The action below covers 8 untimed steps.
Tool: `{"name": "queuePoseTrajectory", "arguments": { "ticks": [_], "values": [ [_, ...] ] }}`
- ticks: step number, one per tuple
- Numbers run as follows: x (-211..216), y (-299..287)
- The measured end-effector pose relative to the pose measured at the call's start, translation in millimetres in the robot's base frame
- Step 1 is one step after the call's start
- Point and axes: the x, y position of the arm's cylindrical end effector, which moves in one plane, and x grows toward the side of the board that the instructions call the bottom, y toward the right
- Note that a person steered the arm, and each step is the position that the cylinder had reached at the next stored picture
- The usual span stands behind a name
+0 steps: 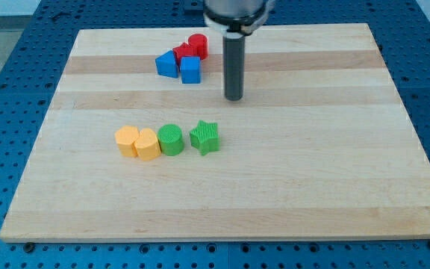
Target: Move the red circle above the blue triangle
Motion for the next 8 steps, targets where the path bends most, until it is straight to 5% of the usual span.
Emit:
{"name": "queuePoseTrajectory", "arguments": {
  "ticks": [2,5,8],
  "values": [
    [-89.3,16.8],
    [-152.0,-41.2],
    [-102.5,-41.6]
  ]
}}
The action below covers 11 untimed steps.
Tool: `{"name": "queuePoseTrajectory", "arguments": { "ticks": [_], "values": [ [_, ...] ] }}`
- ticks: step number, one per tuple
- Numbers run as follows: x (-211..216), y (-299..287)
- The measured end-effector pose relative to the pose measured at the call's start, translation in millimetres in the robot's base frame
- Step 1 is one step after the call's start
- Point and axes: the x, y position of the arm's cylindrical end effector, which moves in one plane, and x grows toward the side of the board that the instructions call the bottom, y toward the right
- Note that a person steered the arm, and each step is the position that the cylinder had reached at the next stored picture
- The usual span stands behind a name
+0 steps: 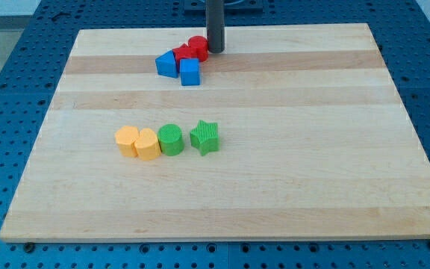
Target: Move the red circle above the blue triangle
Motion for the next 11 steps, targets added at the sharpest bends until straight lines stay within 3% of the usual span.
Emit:
{"name": "queuePoseTrajectory", "arguments": {
  "ticks": [3,5,7,10,11],
  "values": [
    [-10.0,-49.7],
    [-11.9,-28.5],
    [-56.7,-17.2],
    [-65.5,-106.2],
    [-70.8,-103.6]
  ]
}}
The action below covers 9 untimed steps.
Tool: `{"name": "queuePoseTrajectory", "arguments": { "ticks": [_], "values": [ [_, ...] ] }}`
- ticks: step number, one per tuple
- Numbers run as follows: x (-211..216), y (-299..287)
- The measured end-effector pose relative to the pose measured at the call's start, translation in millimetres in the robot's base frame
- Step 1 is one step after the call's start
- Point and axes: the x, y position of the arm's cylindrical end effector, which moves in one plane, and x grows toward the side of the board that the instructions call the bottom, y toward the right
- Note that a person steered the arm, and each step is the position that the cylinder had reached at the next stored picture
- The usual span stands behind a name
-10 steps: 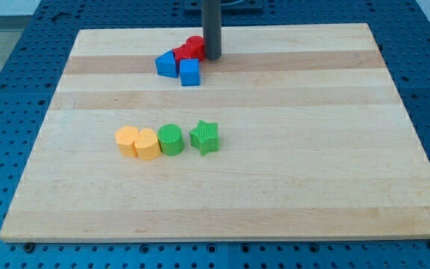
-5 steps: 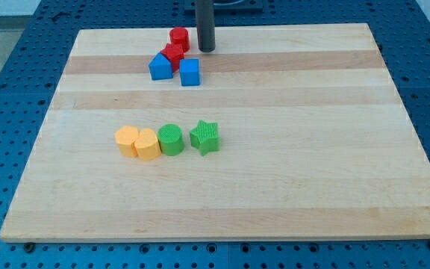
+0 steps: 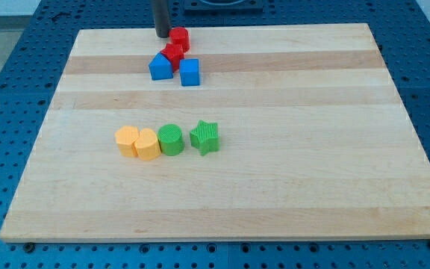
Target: Move the red circle above the blue triangle
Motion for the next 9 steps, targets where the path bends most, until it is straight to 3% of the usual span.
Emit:
{"name": "queuePoseTrajectory", "arguments": {
  "ticks": [3,7,9],
  "values": [
    [5.2,65.2],
    [37.9,9.9],
    [12.7,0.3]
  ]
}}
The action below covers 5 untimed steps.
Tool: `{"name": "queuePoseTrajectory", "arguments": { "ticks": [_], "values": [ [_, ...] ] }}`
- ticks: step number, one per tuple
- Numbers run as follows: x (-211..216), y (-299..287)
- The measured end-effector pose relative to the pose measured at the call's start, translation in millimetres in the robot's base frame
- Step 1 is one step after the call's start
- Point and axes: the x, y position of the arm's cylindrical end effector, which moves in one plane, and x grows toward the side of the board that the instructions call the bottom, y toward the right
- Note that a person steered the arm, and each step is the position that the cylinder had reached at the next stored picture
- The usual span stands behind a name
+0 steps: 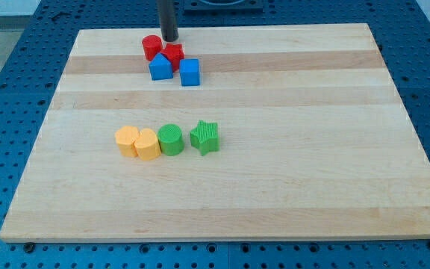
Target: Move the red circle above the blue triangle
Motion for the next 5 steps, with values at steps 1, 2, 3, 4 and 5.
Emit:
{"name": "queuePoseTrajectory", "arguments": {
  "ticks": [1,2,3,4,5],
  "values": [
    [-0.1,-35.0],
    [3.8,-62.6],
    [20.6,-63.2],
    [45.2,-55.0],
    [63.2,-45.5]
  ]
}}
